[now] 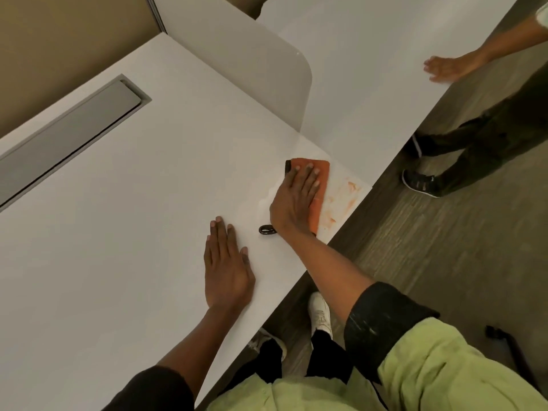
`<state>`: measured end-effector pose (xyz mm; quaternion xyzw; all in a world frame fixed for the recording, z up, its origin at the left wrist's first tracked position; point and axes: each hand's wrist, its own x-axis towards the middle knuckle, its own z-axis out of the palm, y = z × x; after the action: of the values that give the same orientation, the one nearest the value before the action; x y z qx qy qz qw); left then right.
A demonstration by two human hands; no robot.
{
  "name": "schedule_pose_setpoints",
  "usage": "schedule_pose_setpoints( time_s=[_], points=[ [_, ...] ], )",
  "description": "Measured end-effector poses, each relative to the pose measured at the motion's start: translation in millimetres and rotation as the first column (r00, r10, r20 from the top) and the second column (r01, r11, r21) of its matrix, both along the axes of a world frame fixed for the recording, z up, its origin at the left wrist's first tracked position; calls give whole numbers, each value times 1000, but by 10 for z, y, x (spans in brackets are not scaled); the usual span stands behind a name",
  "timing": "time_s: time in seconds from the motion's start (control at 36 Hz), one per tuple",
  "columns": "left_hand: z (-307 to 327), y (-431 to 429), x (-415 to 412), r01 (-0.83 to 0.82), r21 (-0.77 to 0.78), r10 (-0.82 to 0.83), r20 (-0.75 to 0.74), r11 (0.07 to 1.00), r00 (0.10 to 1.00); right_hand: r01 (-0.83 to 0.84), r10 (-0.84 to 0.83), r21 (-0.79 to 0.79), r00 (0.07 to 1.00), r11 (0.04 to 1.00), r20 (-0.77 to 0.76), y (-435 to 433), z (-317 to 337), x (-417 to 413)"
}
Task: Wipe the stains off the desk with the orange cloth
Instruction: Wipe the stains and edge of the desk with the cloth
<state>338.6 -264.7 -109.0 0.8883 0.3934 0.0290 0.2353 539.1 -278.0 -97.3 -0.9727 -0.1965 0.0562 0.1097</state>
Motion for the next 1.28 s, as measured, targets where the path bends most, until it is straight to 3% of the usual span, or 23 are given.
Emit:
schedule_pose_setpoints(
  time_s=[0.11,0.31,0.44,0.56,0.72,0.78,0.86,0.94,1.0,1.08,1.28],
  points=[
    [-4,3,1,19,21,-19,-12,1000,1000,-32,31,-80,999,996,-20,-100,78,407],
    [11,18,-12,22,2,-22,7,1000,1000,248,-260,-84,949,965,-181,-64,152,562],
    [5,9,-21,18,22,-18,10,1000,1000,89,-97,-54,980,995,-174,51,74,-70],
    [1,7,-10,26,30,-26,2,999,1000,0,-16,-90,983,996,-183,16,195,155],
    [11,10,-20,26,24,-26,3,999,1000,185,-200,-96,961,978,-193,-159,300,600],
    [6,10,-18,18,14,-18,4,1000,1000,136,-147,-83,979,987,-145,-220,231,434],
    [5,6,-13,10,5,-10,8,1000,1000,-98,98,-8,995,995,-33,-405,123,6],
    [11,1,-24,10,-1,-10,13,1000,1000,-361,362,25,932,932,-16,-724,108,-360],
    [6,5,-13,4,-2,-4,13,1000,1000,-448,449,42,893,893,-11,-935,129,-420],
    [-2,-1,-14,-3,-18,3,13,1000,1000,-459,458,51,888,887,31,-1034,118,-236],
    [0,-8,-3,-2,14,2,-4,1000,1000,-295,293,73,955,953,37,-633,151,21]
  ],
)
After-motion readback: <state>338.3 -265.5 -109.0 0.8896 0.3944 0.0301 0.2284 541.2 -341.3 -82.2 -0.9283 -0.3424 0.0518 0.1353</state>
